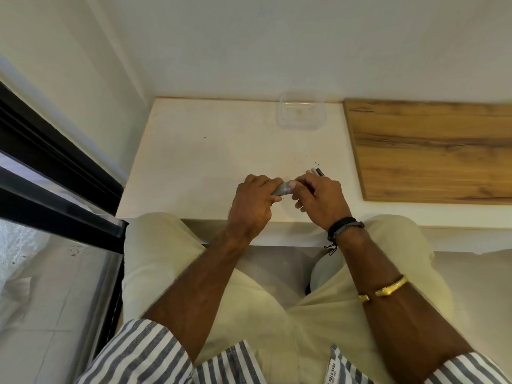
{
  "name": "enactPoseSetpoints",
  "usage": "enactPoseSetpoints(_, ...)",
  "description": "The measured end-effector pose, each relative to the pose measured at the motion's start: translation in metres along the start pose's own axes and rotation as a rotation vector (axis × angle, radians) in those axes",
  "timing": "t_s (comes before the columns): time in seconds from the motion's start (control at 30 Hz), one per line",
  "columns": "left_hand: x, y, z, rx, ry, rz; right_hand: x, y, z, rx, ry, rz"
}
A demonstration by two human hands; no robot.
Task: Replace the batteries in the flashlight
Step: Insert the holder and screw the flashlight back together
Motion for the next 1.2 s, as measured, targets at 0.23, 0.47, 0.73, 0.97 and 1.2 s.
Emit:
enactPoseSetpoints(0.23,0.000,-0.001,-0.001,-0.020,0.000,-0.034,-0.002,-0.003,-0.002,0.022,-0.118,0.005)
enactPoseSetpoints(0.47,0.007,-0.001,0.001,-0.022,0.039,-0.049,-0.002,0.001,0.000,0.032,0.085,0.105)
enactPoseSetpoints(0.73,0.007,-0.003,0.000,-0.024,0.024,-0.059,0.007,-0.004,-0.004,0.000,0.132,-0.089)
enactPoseSetpoints(0.97,0.004,0.006,0.001,-0.140,0.001,-0.099,0.012,-0.010,-0.005,-0.145,0.057,0.101)
enactPoseSetpoints(1.2,0.000,0.007,-0.003,-0.204,0.021,-0.301,0.009,-0.029,-0.007,-0.152,-0.281,0.795)
Point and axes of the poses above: each hand's wrist, its own z-axis towards the middle knuckle, its own y-axis out of the back of the hand, x = y × z, the point moved 2 cm from there along z, towards the middle knuckle, and after that the axes turned 4 degrees about -z, right-handed, at the moved point
